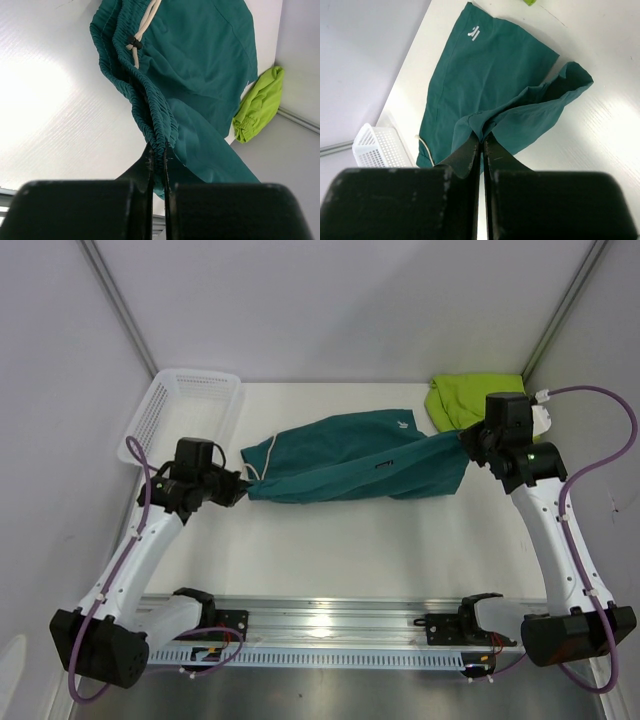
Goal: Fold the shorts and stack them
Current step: Fold the shorts
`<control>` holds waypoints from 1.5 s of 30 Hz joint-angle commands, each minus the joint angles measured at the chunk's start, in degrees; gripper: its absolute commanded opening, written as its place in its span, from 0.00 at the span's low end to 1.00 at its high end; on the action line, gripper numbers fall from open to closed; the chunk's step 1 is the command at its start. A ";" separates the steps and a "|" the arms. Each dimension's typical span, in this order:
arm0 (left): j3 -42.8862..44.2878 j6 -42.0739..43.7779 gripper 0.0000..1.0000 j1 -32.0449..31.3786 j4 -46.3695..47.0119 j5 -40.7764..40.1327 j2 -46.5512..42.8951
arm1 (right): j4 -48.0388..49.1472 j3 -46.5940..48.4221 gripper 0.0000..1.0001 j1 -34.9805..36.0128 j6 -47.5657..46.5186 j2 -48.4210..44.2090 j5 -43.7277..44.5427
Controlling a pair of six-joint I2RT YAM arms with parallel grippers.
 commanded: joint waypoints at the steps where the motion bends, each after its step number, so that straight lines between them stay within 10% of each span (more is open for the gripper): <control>1: 2.88 1.16 0.00 0.74 1.22 0.48 -0.27 | 1.54 3.59 0.00 -0.60 -1.27 -0.57 1.67; 27: -1.96 -4.45 0.00 -8.30 -3.27 -0.04 -14.24 | -5.67 -0.89 0.00 -0.68 -0.83 -17.10 3.96; 45: 6.22 -3.76 0.00 -2.44 -5.20 -6.99 -5.63 | 3.37 5.97 0.00 -1.56 -3.28 -1.90 2.91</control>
